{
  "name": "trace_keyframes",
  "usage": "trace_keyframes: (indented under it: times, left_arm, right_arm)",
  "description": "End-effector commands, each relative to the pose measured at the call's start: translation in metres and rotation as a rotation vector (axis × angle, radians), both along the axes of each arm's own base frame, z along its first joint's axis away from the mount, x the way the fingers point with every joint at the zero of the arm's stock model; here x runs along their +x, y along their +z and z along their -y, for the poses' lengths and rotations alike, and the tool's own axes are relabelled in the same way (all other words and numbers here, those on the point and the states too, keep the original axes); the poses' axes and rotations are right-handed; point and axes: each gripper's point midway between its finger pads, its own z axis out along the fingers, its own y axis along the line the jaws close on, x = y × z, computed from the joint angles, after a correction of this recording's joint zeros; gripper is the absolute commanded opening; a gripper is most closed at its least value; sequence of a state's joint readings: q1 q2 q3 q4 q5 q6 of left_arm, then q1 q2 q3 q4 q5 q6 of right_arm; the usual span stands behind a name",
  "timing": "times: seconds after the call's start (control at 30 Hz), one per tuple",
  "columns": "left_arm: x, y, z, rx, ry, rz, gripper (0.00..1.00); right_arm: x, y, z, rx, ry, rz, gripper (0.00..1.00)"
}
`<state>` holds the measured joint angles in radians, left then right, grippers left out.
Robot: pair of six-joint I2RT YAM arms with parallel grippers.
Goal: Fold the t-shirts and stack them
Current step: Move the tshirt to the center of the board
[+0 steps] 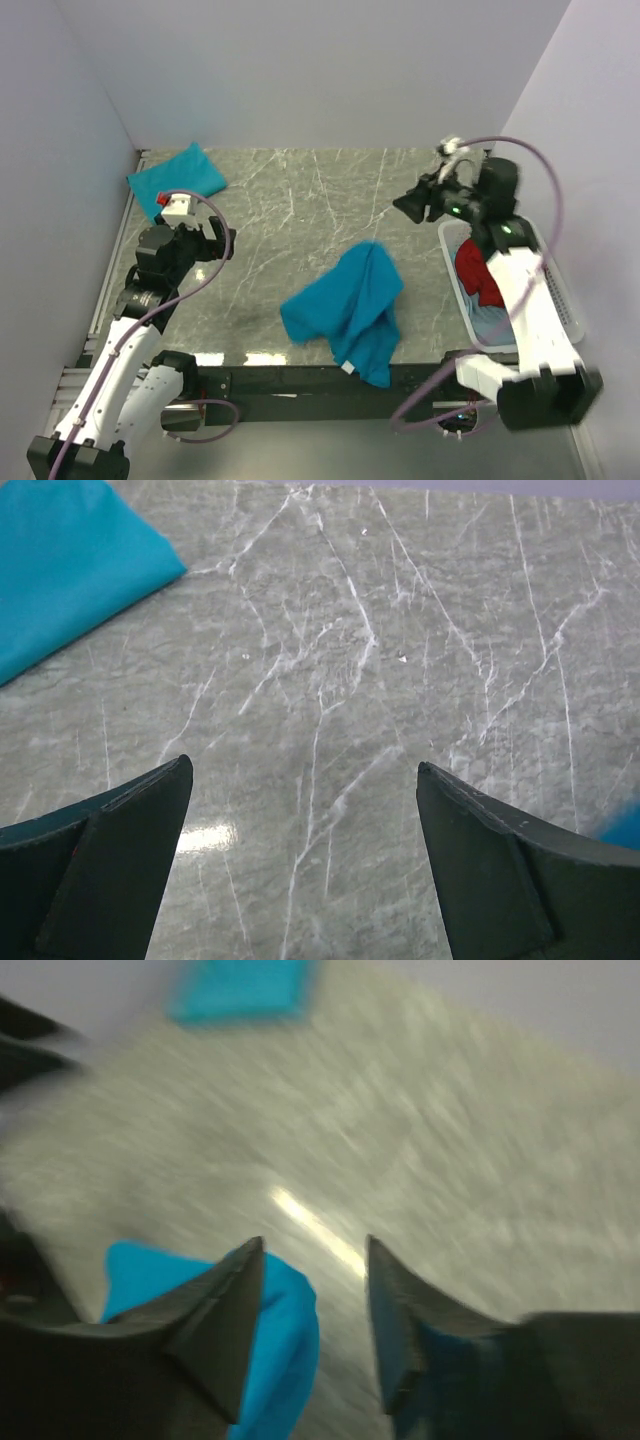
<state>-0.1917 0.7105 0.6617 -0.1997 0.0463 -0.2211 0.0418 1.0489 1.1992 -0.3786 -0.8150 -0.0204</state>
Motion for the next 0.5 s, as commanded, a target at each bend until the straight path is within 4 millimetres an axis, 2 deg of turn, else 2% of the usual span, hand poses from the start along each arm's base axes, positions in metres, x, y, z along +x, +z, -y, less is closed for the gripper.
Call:
trace_keyframes:
  times: [0.0, 0.07, 0.13, 0.17, 0.23, 0.27, 0.3, 0.33, 0.4, 0.43, 0.47]
  left_arm:
    - [0.004, 0.002, 0.003, 0.017, -0.019, 0.016, 0.99]
    - [0.003, -0.001, 0.012, 0.009, -0.071, 0.007, 0.99]
    - [0.001, -0.001, 0.023, 0.001, -0.138, 0.010, 0.99]
    - [-0.005, -0.001, 0.042, -0.025, -0.255, 0.016, 0.99]
    - [-0.016, -0.002, 0.064, -0.044, -0.404, 0.015, 0.99]
    - [-0.021, -0.009, 0.075, -0.055, -0.477, 0.000, 0.99]
    - [-0.035, -0.005, 0.094, -0.078, -0.613, 0.022, 0.99]
    - [-0.042, -0.006, 0.105, -0.071, -0.678, 0.031, 0.99]
    - [-0.058, -0.014, 0.121, -0.055, -0.781, 0.044, 1.00]
    - [-0.071, -0.016, 0.134, -0.015, -0.865, 0.081, 0.99]
    - [-0.080, -0.023, 0.139, 0.004, -0.901, 0.089, 0.99]
  right_arm:
    - [0.052, -0.115, 0.049, -0.290, -0.235, -0.182, 0.57]
    - [0.048, -0.137, 0.049, -0.349, -0.175, -0.205, 0.63]
    - [0.032, -0.143, 0.041, -0.363, -0.084, -0.193, 0.71]
    - [0.017, -0.150, 0.035, -0.395, 0.017, -0.178, 0.73]
    - [-0.022, -0.152, 0.007, -0.346, 0.284, -0.140, 0.73]
    - [-0.055, -0.167, 0.003, -0.408, 0.481, -0.086, 0.72]
    - [-0.081, -0.175, -0.007, -0.364, 0.616, -0.047, 0.72]
    - [-0.098, -0.184, -0.011, -0.375, 0.700, -0.016, 0.72]
    - [-0.118, -0.205, -0.012, -0.407, 0.784, 0.013, 0.73]
    - [-0.119, -0.215, -0.008, -0.458, 0.786, 0.002, 0.72]
    - [-0.115, -0.221, -0.011, -0.496, 0.784, 0.017, 0.72]
